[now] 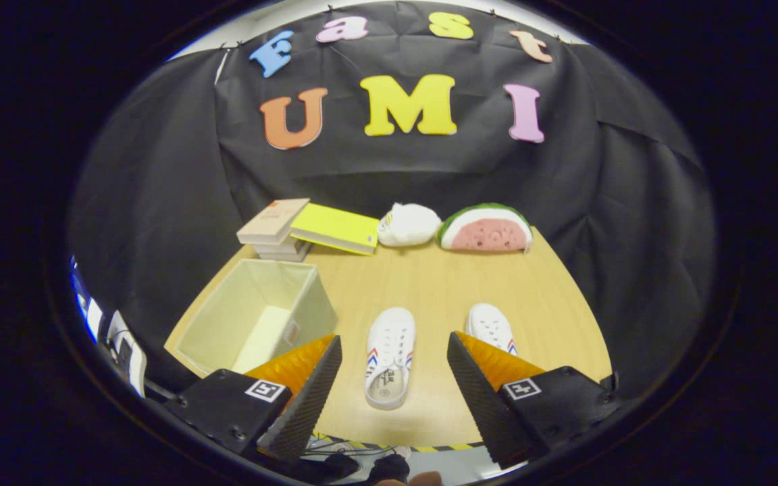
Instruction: Open the storage box then place both shoes into the box .Put the left shoe in first, then the right shoe, with the right side of both shoes facing outward in a uniform manner.
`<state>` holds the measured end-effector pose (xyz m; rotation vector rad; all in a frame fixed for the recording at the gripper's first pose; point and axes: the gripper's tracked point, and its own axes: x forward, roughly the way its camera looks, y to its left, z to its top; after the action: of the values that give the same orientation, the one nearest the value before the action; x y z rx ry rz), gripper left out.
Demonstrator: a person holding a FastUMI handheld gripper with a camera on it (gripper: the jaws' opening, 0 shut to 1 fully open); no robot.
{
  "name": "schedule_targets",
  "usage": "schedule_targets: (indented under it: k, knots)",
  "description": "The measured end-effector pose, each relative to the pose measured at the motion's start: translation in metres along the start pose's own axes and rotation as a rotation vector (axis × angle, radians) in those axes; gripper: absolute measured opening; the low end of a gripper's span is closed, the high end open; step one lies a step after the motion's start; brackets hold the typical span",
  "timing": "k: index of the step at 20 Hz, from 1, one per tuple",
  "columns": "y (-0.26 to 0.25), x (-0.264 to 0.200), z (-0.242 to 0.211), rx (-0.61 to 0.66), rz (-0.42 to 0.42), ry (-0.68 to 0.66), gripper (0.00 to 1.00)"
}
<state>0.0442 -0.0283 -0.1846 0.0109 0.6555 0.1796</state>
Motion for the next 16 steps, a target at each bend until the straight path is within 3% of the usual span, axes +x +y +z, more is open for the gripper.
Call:
schedule_targets:
  k: [5, 16]
  knots:
    - [-0.019, 0.064, -0.041, -0.013, 0.018, 0.165, 1.00]
    - [-0.027, 0.158, -0.075, 0.014, 0.068, 0.432, 0.99]
